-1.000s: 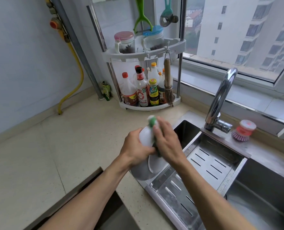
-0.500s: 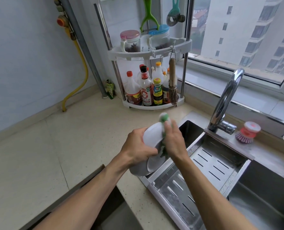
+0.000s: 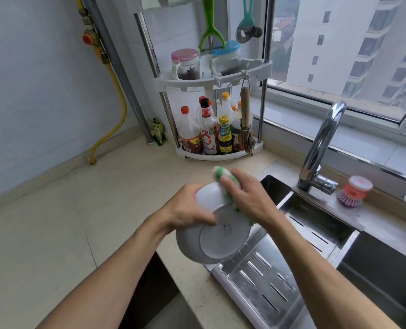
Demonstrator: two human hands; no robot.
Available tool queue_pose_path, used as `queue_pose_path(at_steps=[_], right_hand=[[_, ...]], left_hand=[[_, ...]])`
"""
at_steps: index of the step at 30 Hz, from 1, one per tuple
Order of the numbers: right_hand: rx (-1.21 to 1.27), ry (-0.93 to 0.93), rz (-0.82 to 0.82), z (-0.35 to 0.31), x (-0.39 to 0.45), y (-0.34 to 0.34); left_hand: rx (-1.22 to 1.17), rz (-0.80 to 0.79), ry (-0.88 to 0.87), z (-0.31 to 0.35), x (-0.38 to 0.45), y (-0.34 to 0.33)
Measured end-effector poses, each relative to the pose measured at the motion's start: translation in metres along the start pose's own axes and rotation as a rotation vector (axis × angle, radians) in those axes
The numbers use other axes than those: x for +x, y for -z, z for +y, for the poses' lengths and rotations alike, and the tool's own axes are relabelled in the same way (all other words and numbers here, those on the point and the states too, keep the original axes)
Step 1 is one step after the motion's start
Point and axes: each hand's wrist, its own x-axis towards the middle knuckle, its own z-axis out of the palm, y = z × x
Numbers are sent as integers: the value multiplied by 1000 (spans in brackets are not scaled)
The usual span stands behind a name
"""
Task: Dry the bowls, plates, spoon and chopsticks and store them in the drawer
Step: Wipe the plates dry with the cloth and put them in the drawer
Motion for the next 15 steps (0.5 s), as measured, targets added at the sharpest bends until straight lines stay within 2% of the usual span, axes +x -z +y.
queue_pose_path(at_steps=[2, 4, 5, 8, 9, 10, 13, 15], right_hand=[[-250, 101, 76, 2, -7, -18], [-305, 151, 152, 15, -17, -35], [-223, 121, 168, 20, -20, -35], [145, -250, 187, 31, -13, -23], [180, -298, 179, 32, -10, -21], [164, -261, 176, 29, -8, -23], [8, 33, 136, 15, -10, -42], [37, 6, 130, 20, -10, -41]], left_hand=[[-37, 65, -3, -17, -2, -9], [-55, 126, -27, -23, -1, -16], [-48, 133, -39, -23, -1, -18], [-12, 161, -50, -17, -1, -24], [3, 193, -47, -18, -1, -27], [23, 221, -48, -18, 0, -30], [61, 263, -39, -16, 4, -33], [74, 257, -45, -16, 1, -33]])
